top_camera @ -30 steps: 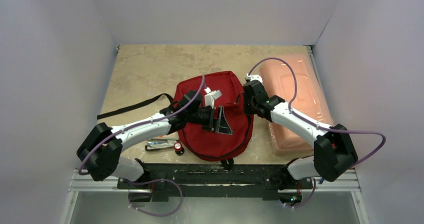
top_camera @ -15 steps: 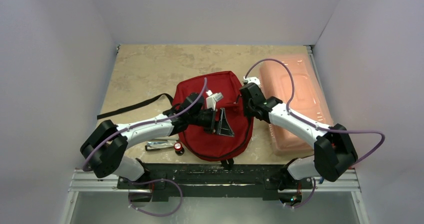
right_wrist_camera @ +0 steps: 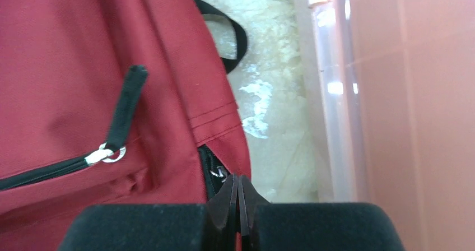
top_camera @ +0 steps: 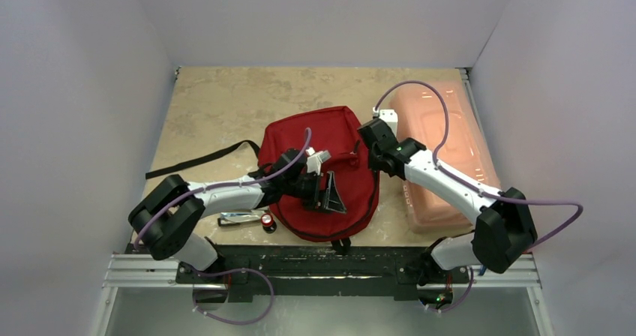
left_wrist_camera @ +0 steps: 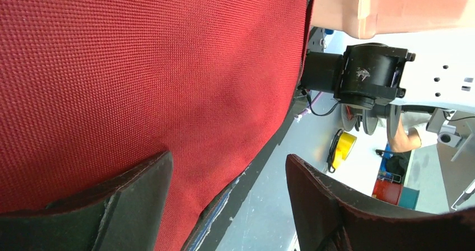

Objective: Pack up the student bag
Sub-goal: Zip the student bag at the center of the board.

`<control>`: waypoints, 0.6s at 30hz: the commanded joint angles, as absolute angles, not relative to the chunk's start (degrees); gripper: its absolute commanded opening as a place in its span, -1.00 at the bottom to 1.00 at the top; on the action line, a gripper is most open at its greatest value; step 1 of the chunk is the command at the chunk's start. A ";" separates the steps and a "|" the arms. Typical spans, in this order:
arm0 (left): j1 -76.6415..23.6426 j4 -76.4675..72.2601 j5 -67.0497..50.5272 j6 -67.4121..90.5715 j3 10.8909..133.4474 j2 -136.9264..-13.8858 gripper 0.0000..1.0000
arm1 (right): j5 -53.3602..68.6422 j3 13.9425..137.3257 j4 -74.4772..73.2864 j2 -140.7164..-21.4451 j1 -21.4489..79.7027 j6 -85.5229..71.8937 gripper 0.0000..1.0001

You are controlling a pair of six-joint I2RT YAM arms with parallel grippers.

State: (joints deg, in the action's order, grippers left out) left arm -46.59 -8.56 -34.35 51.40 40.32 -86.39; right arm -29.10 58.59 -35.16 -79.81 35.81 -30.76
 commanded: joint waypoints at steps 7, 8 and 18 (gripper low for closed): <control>-46.14 2.21 -31.95 44.21 46.59 -76.33 0.50 | -12.41 60.32 -20.07 -73.94 35.31 -29.98 -0.02; -45.67 4.63 -31.71 43.08 47.67 -75.01 0.50 | -10.98 61.15 -19.25 -74.49 34.73 -30.60 0.06; -31.09 18.32 -31.08 36.40 48.97 -63.50 0.51 | 2.81 60.18 -12.08 -80.26 25.27 -35.72 0.22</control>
State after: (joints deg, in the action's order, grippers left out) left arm -36.71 11.35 -32.01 40.84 48.56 -67.02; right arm -4.54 60.73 -17.74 -79.33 28.10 -33.69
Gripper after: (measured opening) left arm 0.752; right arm 0.612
